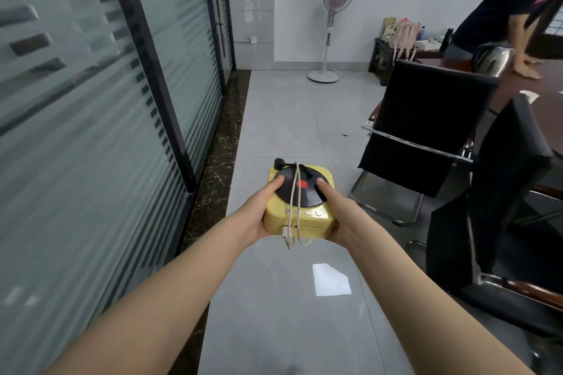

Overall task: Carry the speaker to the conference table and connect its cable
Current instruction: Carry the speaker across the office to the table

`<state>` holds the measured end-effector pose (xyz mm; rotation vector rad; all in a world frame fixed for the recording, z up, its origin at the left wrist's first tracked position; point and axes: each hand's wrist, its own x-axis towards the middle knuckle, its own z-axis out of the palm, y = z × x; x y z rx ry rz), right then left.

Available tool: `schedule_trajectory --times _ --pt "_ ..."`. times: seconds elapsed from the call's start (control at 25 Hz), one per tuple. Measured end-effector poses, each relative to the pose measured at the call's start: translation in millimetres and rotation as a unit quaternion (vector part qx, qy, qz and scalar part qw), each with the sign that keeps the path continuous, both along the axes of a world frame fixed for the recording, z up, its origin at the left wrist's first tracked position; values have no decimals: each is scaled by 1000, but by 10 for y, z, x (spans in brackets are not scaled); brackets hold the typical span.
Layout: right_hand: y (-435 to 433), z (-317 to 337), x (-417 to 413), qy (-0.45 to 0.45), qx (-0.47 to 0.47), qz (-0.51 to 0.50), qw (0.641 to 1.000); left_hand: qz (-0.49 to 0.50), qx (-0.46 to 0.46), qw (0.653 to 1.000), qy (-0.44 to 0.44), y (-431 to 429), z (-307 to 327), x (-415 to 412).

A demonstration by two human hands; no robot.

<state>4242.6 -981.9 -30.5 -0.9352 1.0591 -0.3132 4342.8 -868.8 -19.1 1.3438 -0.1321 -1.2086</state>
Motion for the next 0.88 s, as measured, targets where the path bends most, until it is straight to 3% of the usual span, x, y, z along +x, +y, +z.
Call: schedule_trajectory --times 0.56,0.88 --pt "-1992 -73 1912 -23 4 45 999 30 -28 999 5 -1838 42 1739" --pt "-2717 -65 2894 -25 7 71 997 54 -37 998 16 -2533 42 2667"
